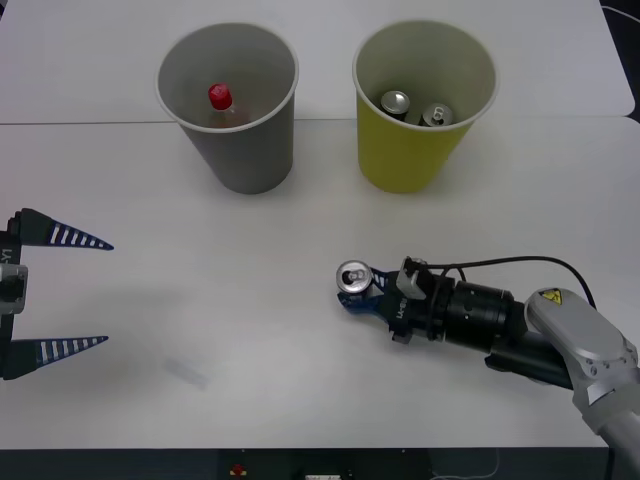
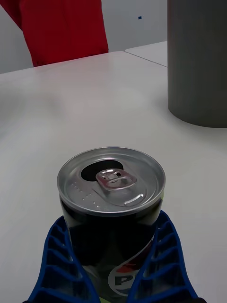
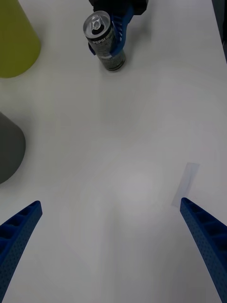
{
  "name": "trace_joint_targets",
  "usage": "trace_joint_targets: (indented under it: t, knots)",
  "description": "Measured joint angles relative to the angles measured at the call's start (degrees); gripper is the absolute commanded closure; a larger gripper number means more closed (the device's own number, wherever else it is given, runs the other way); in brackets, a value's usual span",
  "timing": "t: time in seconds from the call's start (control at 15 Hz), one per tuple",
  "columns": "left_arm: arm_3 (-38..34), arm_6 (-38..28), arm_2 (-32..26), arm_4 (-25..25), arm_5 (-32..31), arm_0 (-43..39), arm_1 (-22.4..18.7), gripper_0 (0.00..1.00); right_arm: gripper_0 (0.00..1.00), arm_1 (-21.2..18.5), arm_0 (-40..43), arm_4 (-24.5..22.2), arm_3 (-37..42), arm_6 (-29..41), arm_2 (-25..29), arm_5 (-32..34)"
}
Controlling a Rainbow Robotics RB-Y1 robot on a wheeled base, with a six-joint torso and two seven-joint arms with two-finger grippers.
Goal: Put the can into the green bin and the plastic bottle into the gray bin
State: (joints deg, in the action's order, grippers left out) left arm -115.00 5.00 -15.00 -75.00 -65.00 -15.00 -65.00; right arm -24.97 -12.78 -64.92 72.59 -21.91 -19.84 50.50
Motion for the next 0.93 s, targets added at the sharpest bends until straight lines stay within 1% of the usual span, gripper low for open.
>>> trace_joint_targets:
  t: [0.13,0.33,0.67,0.93]
  knots:
    - [0.0,0.0,0.0,0.0,0.0,0.0,0.0,0.0,1.0,-1.01,-0.45,0.43,0.15,2.36,0.04,1.63]
    - [0.0,0.0,0.0,0.0,0.0,0.0,0.0,0.0,1.0,-4.3,-0.51,0.47,3.58,10.69,-0.66,3.62]
    - [0.0,0.0,0.0,0.0,0.0,0.0,0.0,0.0,1.0,-10.73,-0.51,0.51,11.7,26.27,-1.71,3.01]
    - [0.0,0.0,0.0,0.0,0.0,0.0,0.0,0.0,1.0,-15.89,-0.1,0.07,18.97,37.9,-1.7,0.25]
